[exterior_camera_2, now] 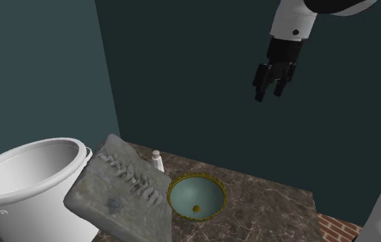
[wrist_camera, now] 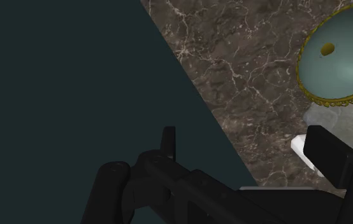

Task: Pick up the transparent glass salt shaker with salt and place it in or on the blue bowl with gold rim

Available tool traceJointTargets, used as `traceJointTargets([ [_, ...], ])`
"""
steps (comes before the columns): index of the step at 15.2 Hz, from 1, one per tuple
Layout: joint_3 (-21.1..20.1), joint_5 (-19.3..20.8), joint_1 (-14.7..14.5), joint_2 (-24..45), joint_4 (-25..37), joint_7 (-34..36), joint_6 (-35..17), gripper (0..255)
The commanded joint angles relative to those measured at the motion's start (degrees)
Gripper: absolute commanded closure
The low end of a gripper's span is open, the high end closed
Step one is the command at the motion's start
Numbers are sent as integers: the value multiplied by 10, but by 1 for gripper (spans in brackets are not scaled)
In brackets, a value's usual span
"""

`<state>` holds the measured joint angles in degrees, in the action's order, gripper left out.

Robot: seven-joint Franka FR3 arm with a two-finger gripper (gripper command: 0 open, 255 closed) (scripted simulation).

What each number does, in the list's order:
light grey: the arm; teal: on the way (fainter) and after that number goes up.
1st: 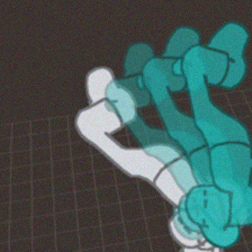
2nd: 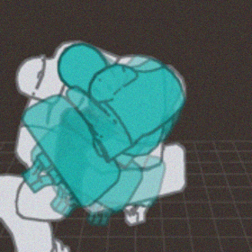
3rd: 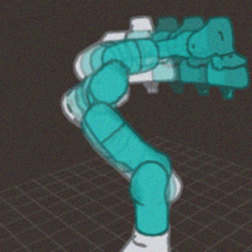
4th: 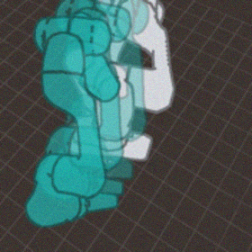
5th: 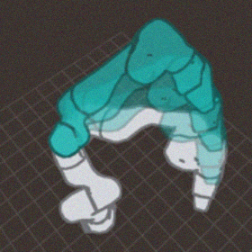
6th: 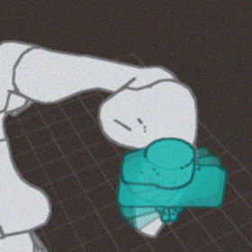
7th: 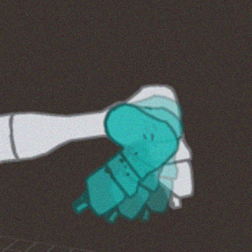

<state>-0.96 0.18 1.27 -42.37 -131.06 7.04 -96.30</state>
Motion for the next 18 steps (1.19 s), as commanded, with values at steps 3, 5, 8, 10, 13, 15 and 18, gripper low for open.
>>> traceJointTargets([
  [3, -10, -8, -5, 33, 3, 11, -26, 0],
  [5, -20, -15, -9, 67, 8, 21, -51, 0],
  [8, -35, -23, -15, 121, 22, 36, -87, 0],
  [10, -45, -27, -19, 159, 34, 46, -108, 0],
  [13, -59, -31, -25, 218, 58, 60, -138, 0],
  [15, -67, -32, -28, 258, 77, 70, -155, 0],
  [18, -80, -31, -33, 319, 111, 86, -178, 0],
])
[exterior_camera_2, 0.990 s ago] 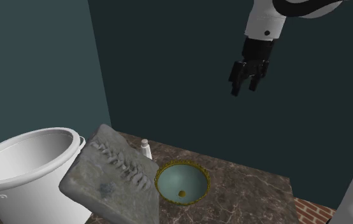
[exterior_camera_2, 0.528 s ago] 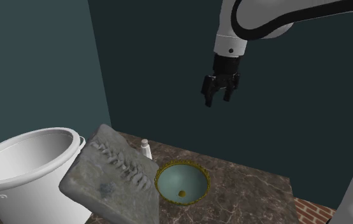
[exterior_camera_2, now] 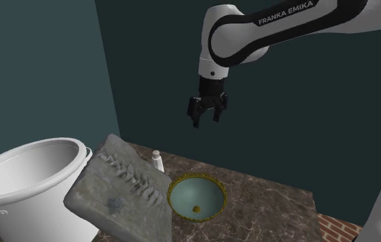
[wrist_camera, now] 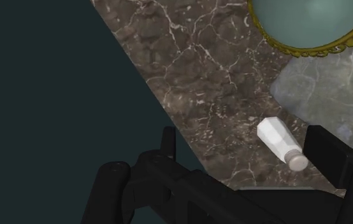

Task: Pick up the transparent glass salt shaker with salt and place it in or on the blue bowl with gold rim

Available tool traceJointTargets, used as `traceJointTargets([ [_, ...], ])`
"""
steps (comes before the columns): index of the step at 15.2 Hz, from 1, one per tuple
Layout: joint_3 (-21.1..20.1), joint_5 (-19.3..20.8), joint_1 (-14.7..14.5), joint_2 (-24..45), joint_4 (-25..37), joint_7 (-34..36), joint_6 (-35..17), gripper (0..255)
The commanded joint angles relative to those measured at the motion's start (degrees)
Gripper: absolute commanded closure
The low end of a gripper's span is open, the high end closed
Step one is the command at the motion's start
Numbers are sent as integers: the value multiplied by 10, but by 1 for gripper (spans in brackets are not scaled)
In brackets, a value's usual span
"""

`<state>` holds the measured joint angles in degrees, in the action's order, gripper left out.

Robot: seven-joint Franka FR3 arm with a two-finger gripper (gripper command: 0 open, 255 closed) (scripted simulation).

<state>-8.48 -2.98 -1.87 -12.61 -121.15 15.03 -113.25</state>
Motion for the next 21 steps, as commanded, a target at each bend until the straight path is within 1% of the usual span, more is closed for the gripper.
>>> traceJointTargets([
  [1, -8, 2, -4, 42, 25, 11, -14, 0],
  [8, -30, 18, -22, 193, 134, 48, -43, 0],
  [15, -38, 41, -52, 352, 285, 80, -39, 0],
  [16, -38, 42, -54, 363, 297, 81, -37, 0],
  [21, -37, 45, -57, 377, 279, 83, -69, 0],
])
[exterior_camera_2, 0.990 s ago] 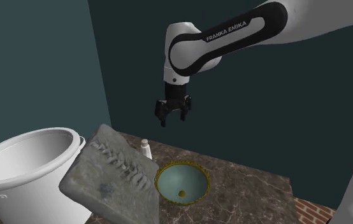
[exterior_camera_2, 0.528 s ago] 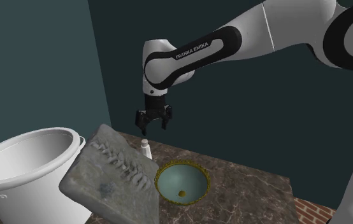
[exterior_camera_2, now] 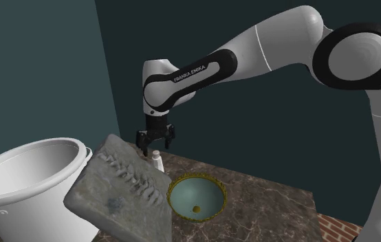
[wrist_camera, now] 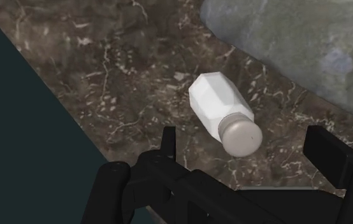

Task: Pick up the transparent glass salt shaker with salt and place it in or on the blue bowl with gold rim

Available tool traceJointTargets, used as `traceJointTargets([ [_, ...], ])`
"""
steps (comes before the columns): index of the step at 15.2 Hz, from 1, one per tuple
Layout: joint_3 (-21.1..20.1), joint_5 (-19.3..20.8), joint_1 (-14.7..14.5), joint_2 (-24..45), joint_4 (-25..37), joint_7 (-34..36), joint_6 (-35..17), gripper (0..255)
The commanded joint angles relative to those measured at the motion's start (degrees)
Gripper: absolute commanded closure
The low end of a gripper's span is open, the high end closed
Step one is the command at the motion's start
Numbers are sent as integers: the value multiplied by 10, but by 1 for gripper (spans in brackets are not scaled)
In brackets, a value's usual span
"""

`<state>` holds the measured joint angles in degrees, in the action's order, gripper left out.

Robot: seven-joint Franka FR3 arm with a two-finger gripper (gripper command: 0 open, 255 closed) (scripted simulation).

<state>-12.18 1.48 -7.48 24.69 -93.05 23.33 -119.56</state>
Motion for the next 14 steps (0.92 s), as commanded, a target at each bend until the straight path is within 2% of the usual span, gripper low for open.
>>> traceJointTargets([
  [1, 1, 1, -1, 7, -5, 1, -12, 0],
  [10, 1, 3, -2, 13, -9, 1, -22, 0],
  [11, 1, 3, -2, 13, -9, 1, -22, 255],
  [14, 1, 3, -2, 13, -9, 1, -22, 255],
])
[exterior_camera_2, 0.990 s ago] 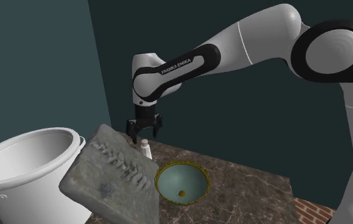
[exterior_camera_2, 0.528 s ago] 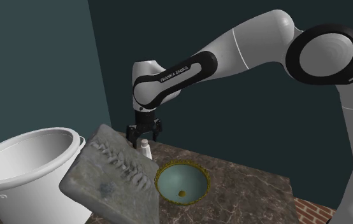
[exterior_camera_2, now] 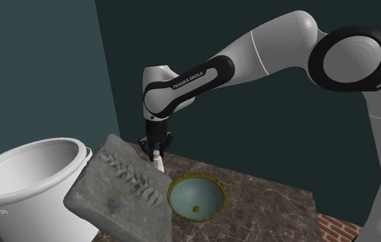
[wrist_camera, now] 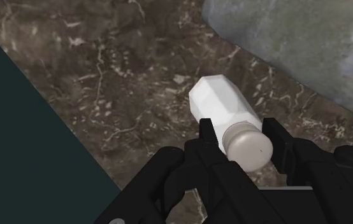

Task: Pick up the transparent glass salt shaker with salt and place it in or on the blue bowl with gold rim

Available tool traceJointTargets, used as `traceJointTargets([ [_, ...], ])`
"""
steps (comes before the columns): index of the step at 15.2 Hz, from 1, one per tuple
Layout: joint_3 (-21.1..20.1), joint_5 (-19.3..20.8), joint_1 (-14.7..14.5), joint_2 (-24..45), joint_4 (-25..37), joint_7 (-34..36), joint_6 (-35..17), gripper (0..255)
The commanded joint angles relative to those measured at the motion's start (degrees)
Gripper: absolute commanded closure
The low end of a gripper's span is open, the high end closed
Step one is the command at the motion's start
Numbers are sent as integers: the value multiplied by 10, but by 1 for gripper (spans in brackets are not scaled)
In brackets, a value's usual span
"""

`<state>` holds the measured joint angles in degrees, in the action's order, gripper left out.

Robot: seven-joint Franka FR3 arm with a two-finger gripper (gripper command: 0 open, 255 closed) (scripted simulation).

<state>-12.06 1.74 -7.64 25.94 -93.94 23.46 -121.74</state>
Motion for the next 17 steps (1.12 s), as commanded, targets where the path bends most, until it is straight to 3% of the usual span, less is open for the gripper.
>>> traceJointTargets([
  [1, 0, 0, 0, 0, 0, 0, 0, 255],
  [6, 0, 0, 0, 0, 0, 0, 0, 255],
  [17, -3, -5, 1, -27, 46, 0, 73, 255],
])
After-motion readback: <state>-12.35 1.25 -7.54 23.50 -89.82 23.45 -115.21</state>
